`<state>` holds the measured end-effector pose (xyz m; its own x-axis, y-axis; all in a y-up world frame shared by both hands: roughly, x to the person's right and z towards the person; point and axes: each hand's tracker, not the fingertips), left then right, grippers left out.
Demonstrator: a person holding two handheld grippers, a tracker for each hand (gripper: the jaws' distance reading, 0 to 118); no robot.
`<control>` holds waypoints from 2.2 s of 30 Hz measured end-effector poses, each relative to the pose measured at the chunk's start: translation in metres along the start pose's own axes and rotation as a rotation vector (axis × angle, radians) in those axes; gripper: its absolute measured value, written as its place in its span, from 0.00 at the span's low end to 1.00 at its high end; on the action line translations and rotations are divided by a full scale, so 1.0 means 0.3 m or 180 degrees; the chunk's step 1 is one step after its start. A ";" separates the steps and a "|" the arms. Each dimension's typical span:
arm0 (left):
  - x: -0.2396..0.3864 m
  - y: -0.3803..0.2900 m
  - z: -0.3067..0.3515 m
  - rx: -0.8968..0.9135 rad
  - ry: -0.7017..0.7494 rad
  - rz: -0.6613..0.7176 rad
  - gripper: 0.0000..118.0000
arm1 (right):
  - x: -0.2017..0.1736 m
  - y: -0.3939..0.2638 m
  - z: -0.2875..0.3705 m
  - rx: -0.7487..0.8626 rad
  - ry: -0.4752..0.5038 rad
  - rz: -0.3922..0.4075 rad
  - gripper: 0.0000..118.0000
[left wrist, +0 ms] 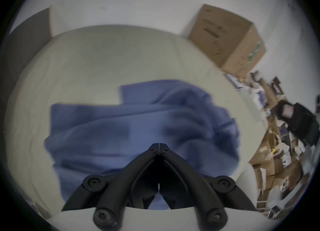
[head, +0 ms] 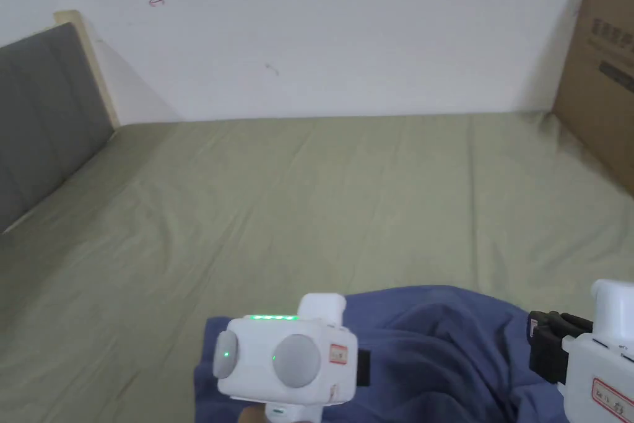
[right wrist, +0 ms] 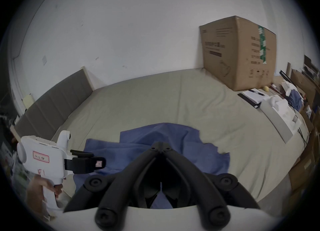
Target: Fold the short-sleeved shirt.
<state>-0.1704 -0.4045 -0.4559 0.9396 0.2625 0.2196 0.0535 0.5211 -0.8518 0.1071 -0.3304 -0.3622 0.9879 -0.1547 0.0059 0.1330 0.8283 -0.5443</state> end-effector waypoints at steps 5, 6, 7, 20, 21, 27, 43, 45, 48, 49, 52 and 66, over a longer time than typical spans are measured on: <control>-0.300 -0.030 -0.004 -0.0025 0.0111 0.0683 0.00 | -0.101 -0.026 -0.053 -0.0065 -0.0006 0.0336 0.00; -0.348 -0.013 -0.002 0.0019 0.0231 0.0718 0.00 | -0.109 -0.030 -0.067 -0.0106 0.0044 0.0320 0.00; -0.379 0.014 0.001 0.0060 0.0300 0.0716 0.00 | -0.113 -0.034 -0.083 -0.0165 0.0116 0.0269 0.00; -0.569 0.270 -0.304 -0.0514 0.0627 0.0580 0.73 | -0.131 -0.050 -0.246 -0.0506 0.0144 0.0332 0.00; -0.551 0.250 -0.322 -0.0523 0.0841 0.0505 0.68 | -0.129 -0.051 -0.252 -0.0531 0.0148 0.0340 0.00; -0.508 0.243 -0.257 -0.0299 0.1126 0.0250 0.01 | -0.112 -0.040 -0.297 -0.0629 0.0161 0.0420 0.00; -0.471 0.234 -0.043 -0.0002 0.0783 0.0389 0.01 | 0.059 0.298 -0.980 -0.1680 0.0520 0.1406 0.90; -0.475 0.233 -0.035 0.0012 0.0736 0.0424 0.01 | 0.074 0.271 -1.093 -0.1879 0.0507 0.1549 0.88; -0.478 0.242 -0.045 0.0023 0.0740 0.0452 0.01 | 0.092 0.221 -1.198 -0.2107 0.0563 0.1255 0.71; -0.481 0.245 -0.054 0.0007 0.0746 0.0458 0.01 | 0.098 0.195 -1.225 -0.2268 0.0636 0.1099 0.72; -0.474 0.248 -0.072 -0.0071 0.0785 0.0406 0.01 | 0.087 0.192 -1.199 -0.2131 0.0549 0.1264 0.59; -0.424 0.289 0.139 0.0193 0.0765 0.0365 0.01 | 0.177 0.395 -0.910 -0.1583 0.0525 0.0724 0.03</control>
<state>-0.2993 -0.3589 -0.5379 0.9920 0.1261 -0.0020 -0.0714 0.5486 -0.8330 0.1535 -0.3875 -0.6553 0.9566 -0.1173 -0.2669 -0.1744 0.5036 -0.8462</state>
